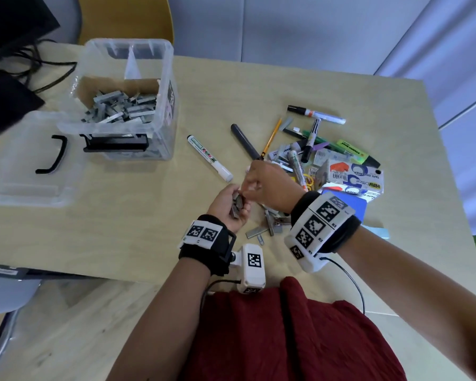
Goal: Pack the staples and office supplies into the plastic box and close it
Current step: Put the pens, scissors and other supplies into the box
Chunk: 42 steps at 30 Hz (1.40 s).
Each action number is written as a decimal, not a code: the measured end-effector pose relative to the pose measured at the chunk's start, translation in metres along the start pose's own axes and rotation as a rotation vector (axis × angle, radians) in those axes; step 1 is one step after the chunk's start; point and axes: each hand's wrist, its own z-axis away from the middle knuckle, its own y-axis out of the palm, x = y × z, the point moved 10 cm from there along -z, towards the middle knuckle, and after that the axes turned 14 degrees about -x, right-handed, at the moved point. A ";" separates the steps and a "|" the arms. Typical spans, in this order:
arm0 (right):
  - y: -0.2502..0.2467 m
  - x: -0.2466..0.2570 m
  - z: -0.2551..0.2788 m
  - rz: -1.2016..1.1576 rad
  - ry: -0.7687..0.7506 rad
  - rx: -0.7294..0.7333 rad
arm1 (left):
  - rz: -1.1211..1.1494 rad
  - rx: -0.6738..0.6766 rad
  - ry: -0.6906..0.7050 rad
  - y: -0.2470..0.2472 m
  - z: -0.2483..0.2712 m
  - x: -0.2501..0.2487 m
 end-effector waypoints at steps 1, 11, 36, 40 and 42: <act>-0.002 -0.004 0.002 -0.009 0.010 -0.022 | -0.022 0.018 -0.001 0.000 0.000 0.001; 0.059 -0.016 0.058 0.232 -0.141 0.373 | 0.060 -0.012 0.026 -0.023 -0.004 -0.005; 0.000 0.011 0.009 -0.212 0.065 -0.054 | 0.255 -0.009 0.041 -0.020 0.000 0.007; -0.022 -0.013 0.019 -0.178 0.057 -0.121 | 0.109 -0.043 0.064 -0.021 -0.005 0.009; -0.013 -0.025 0.033 -0.081 0.022 -0.005 | 0.063 -0.038 0.090 -0.018 -0.006 0.006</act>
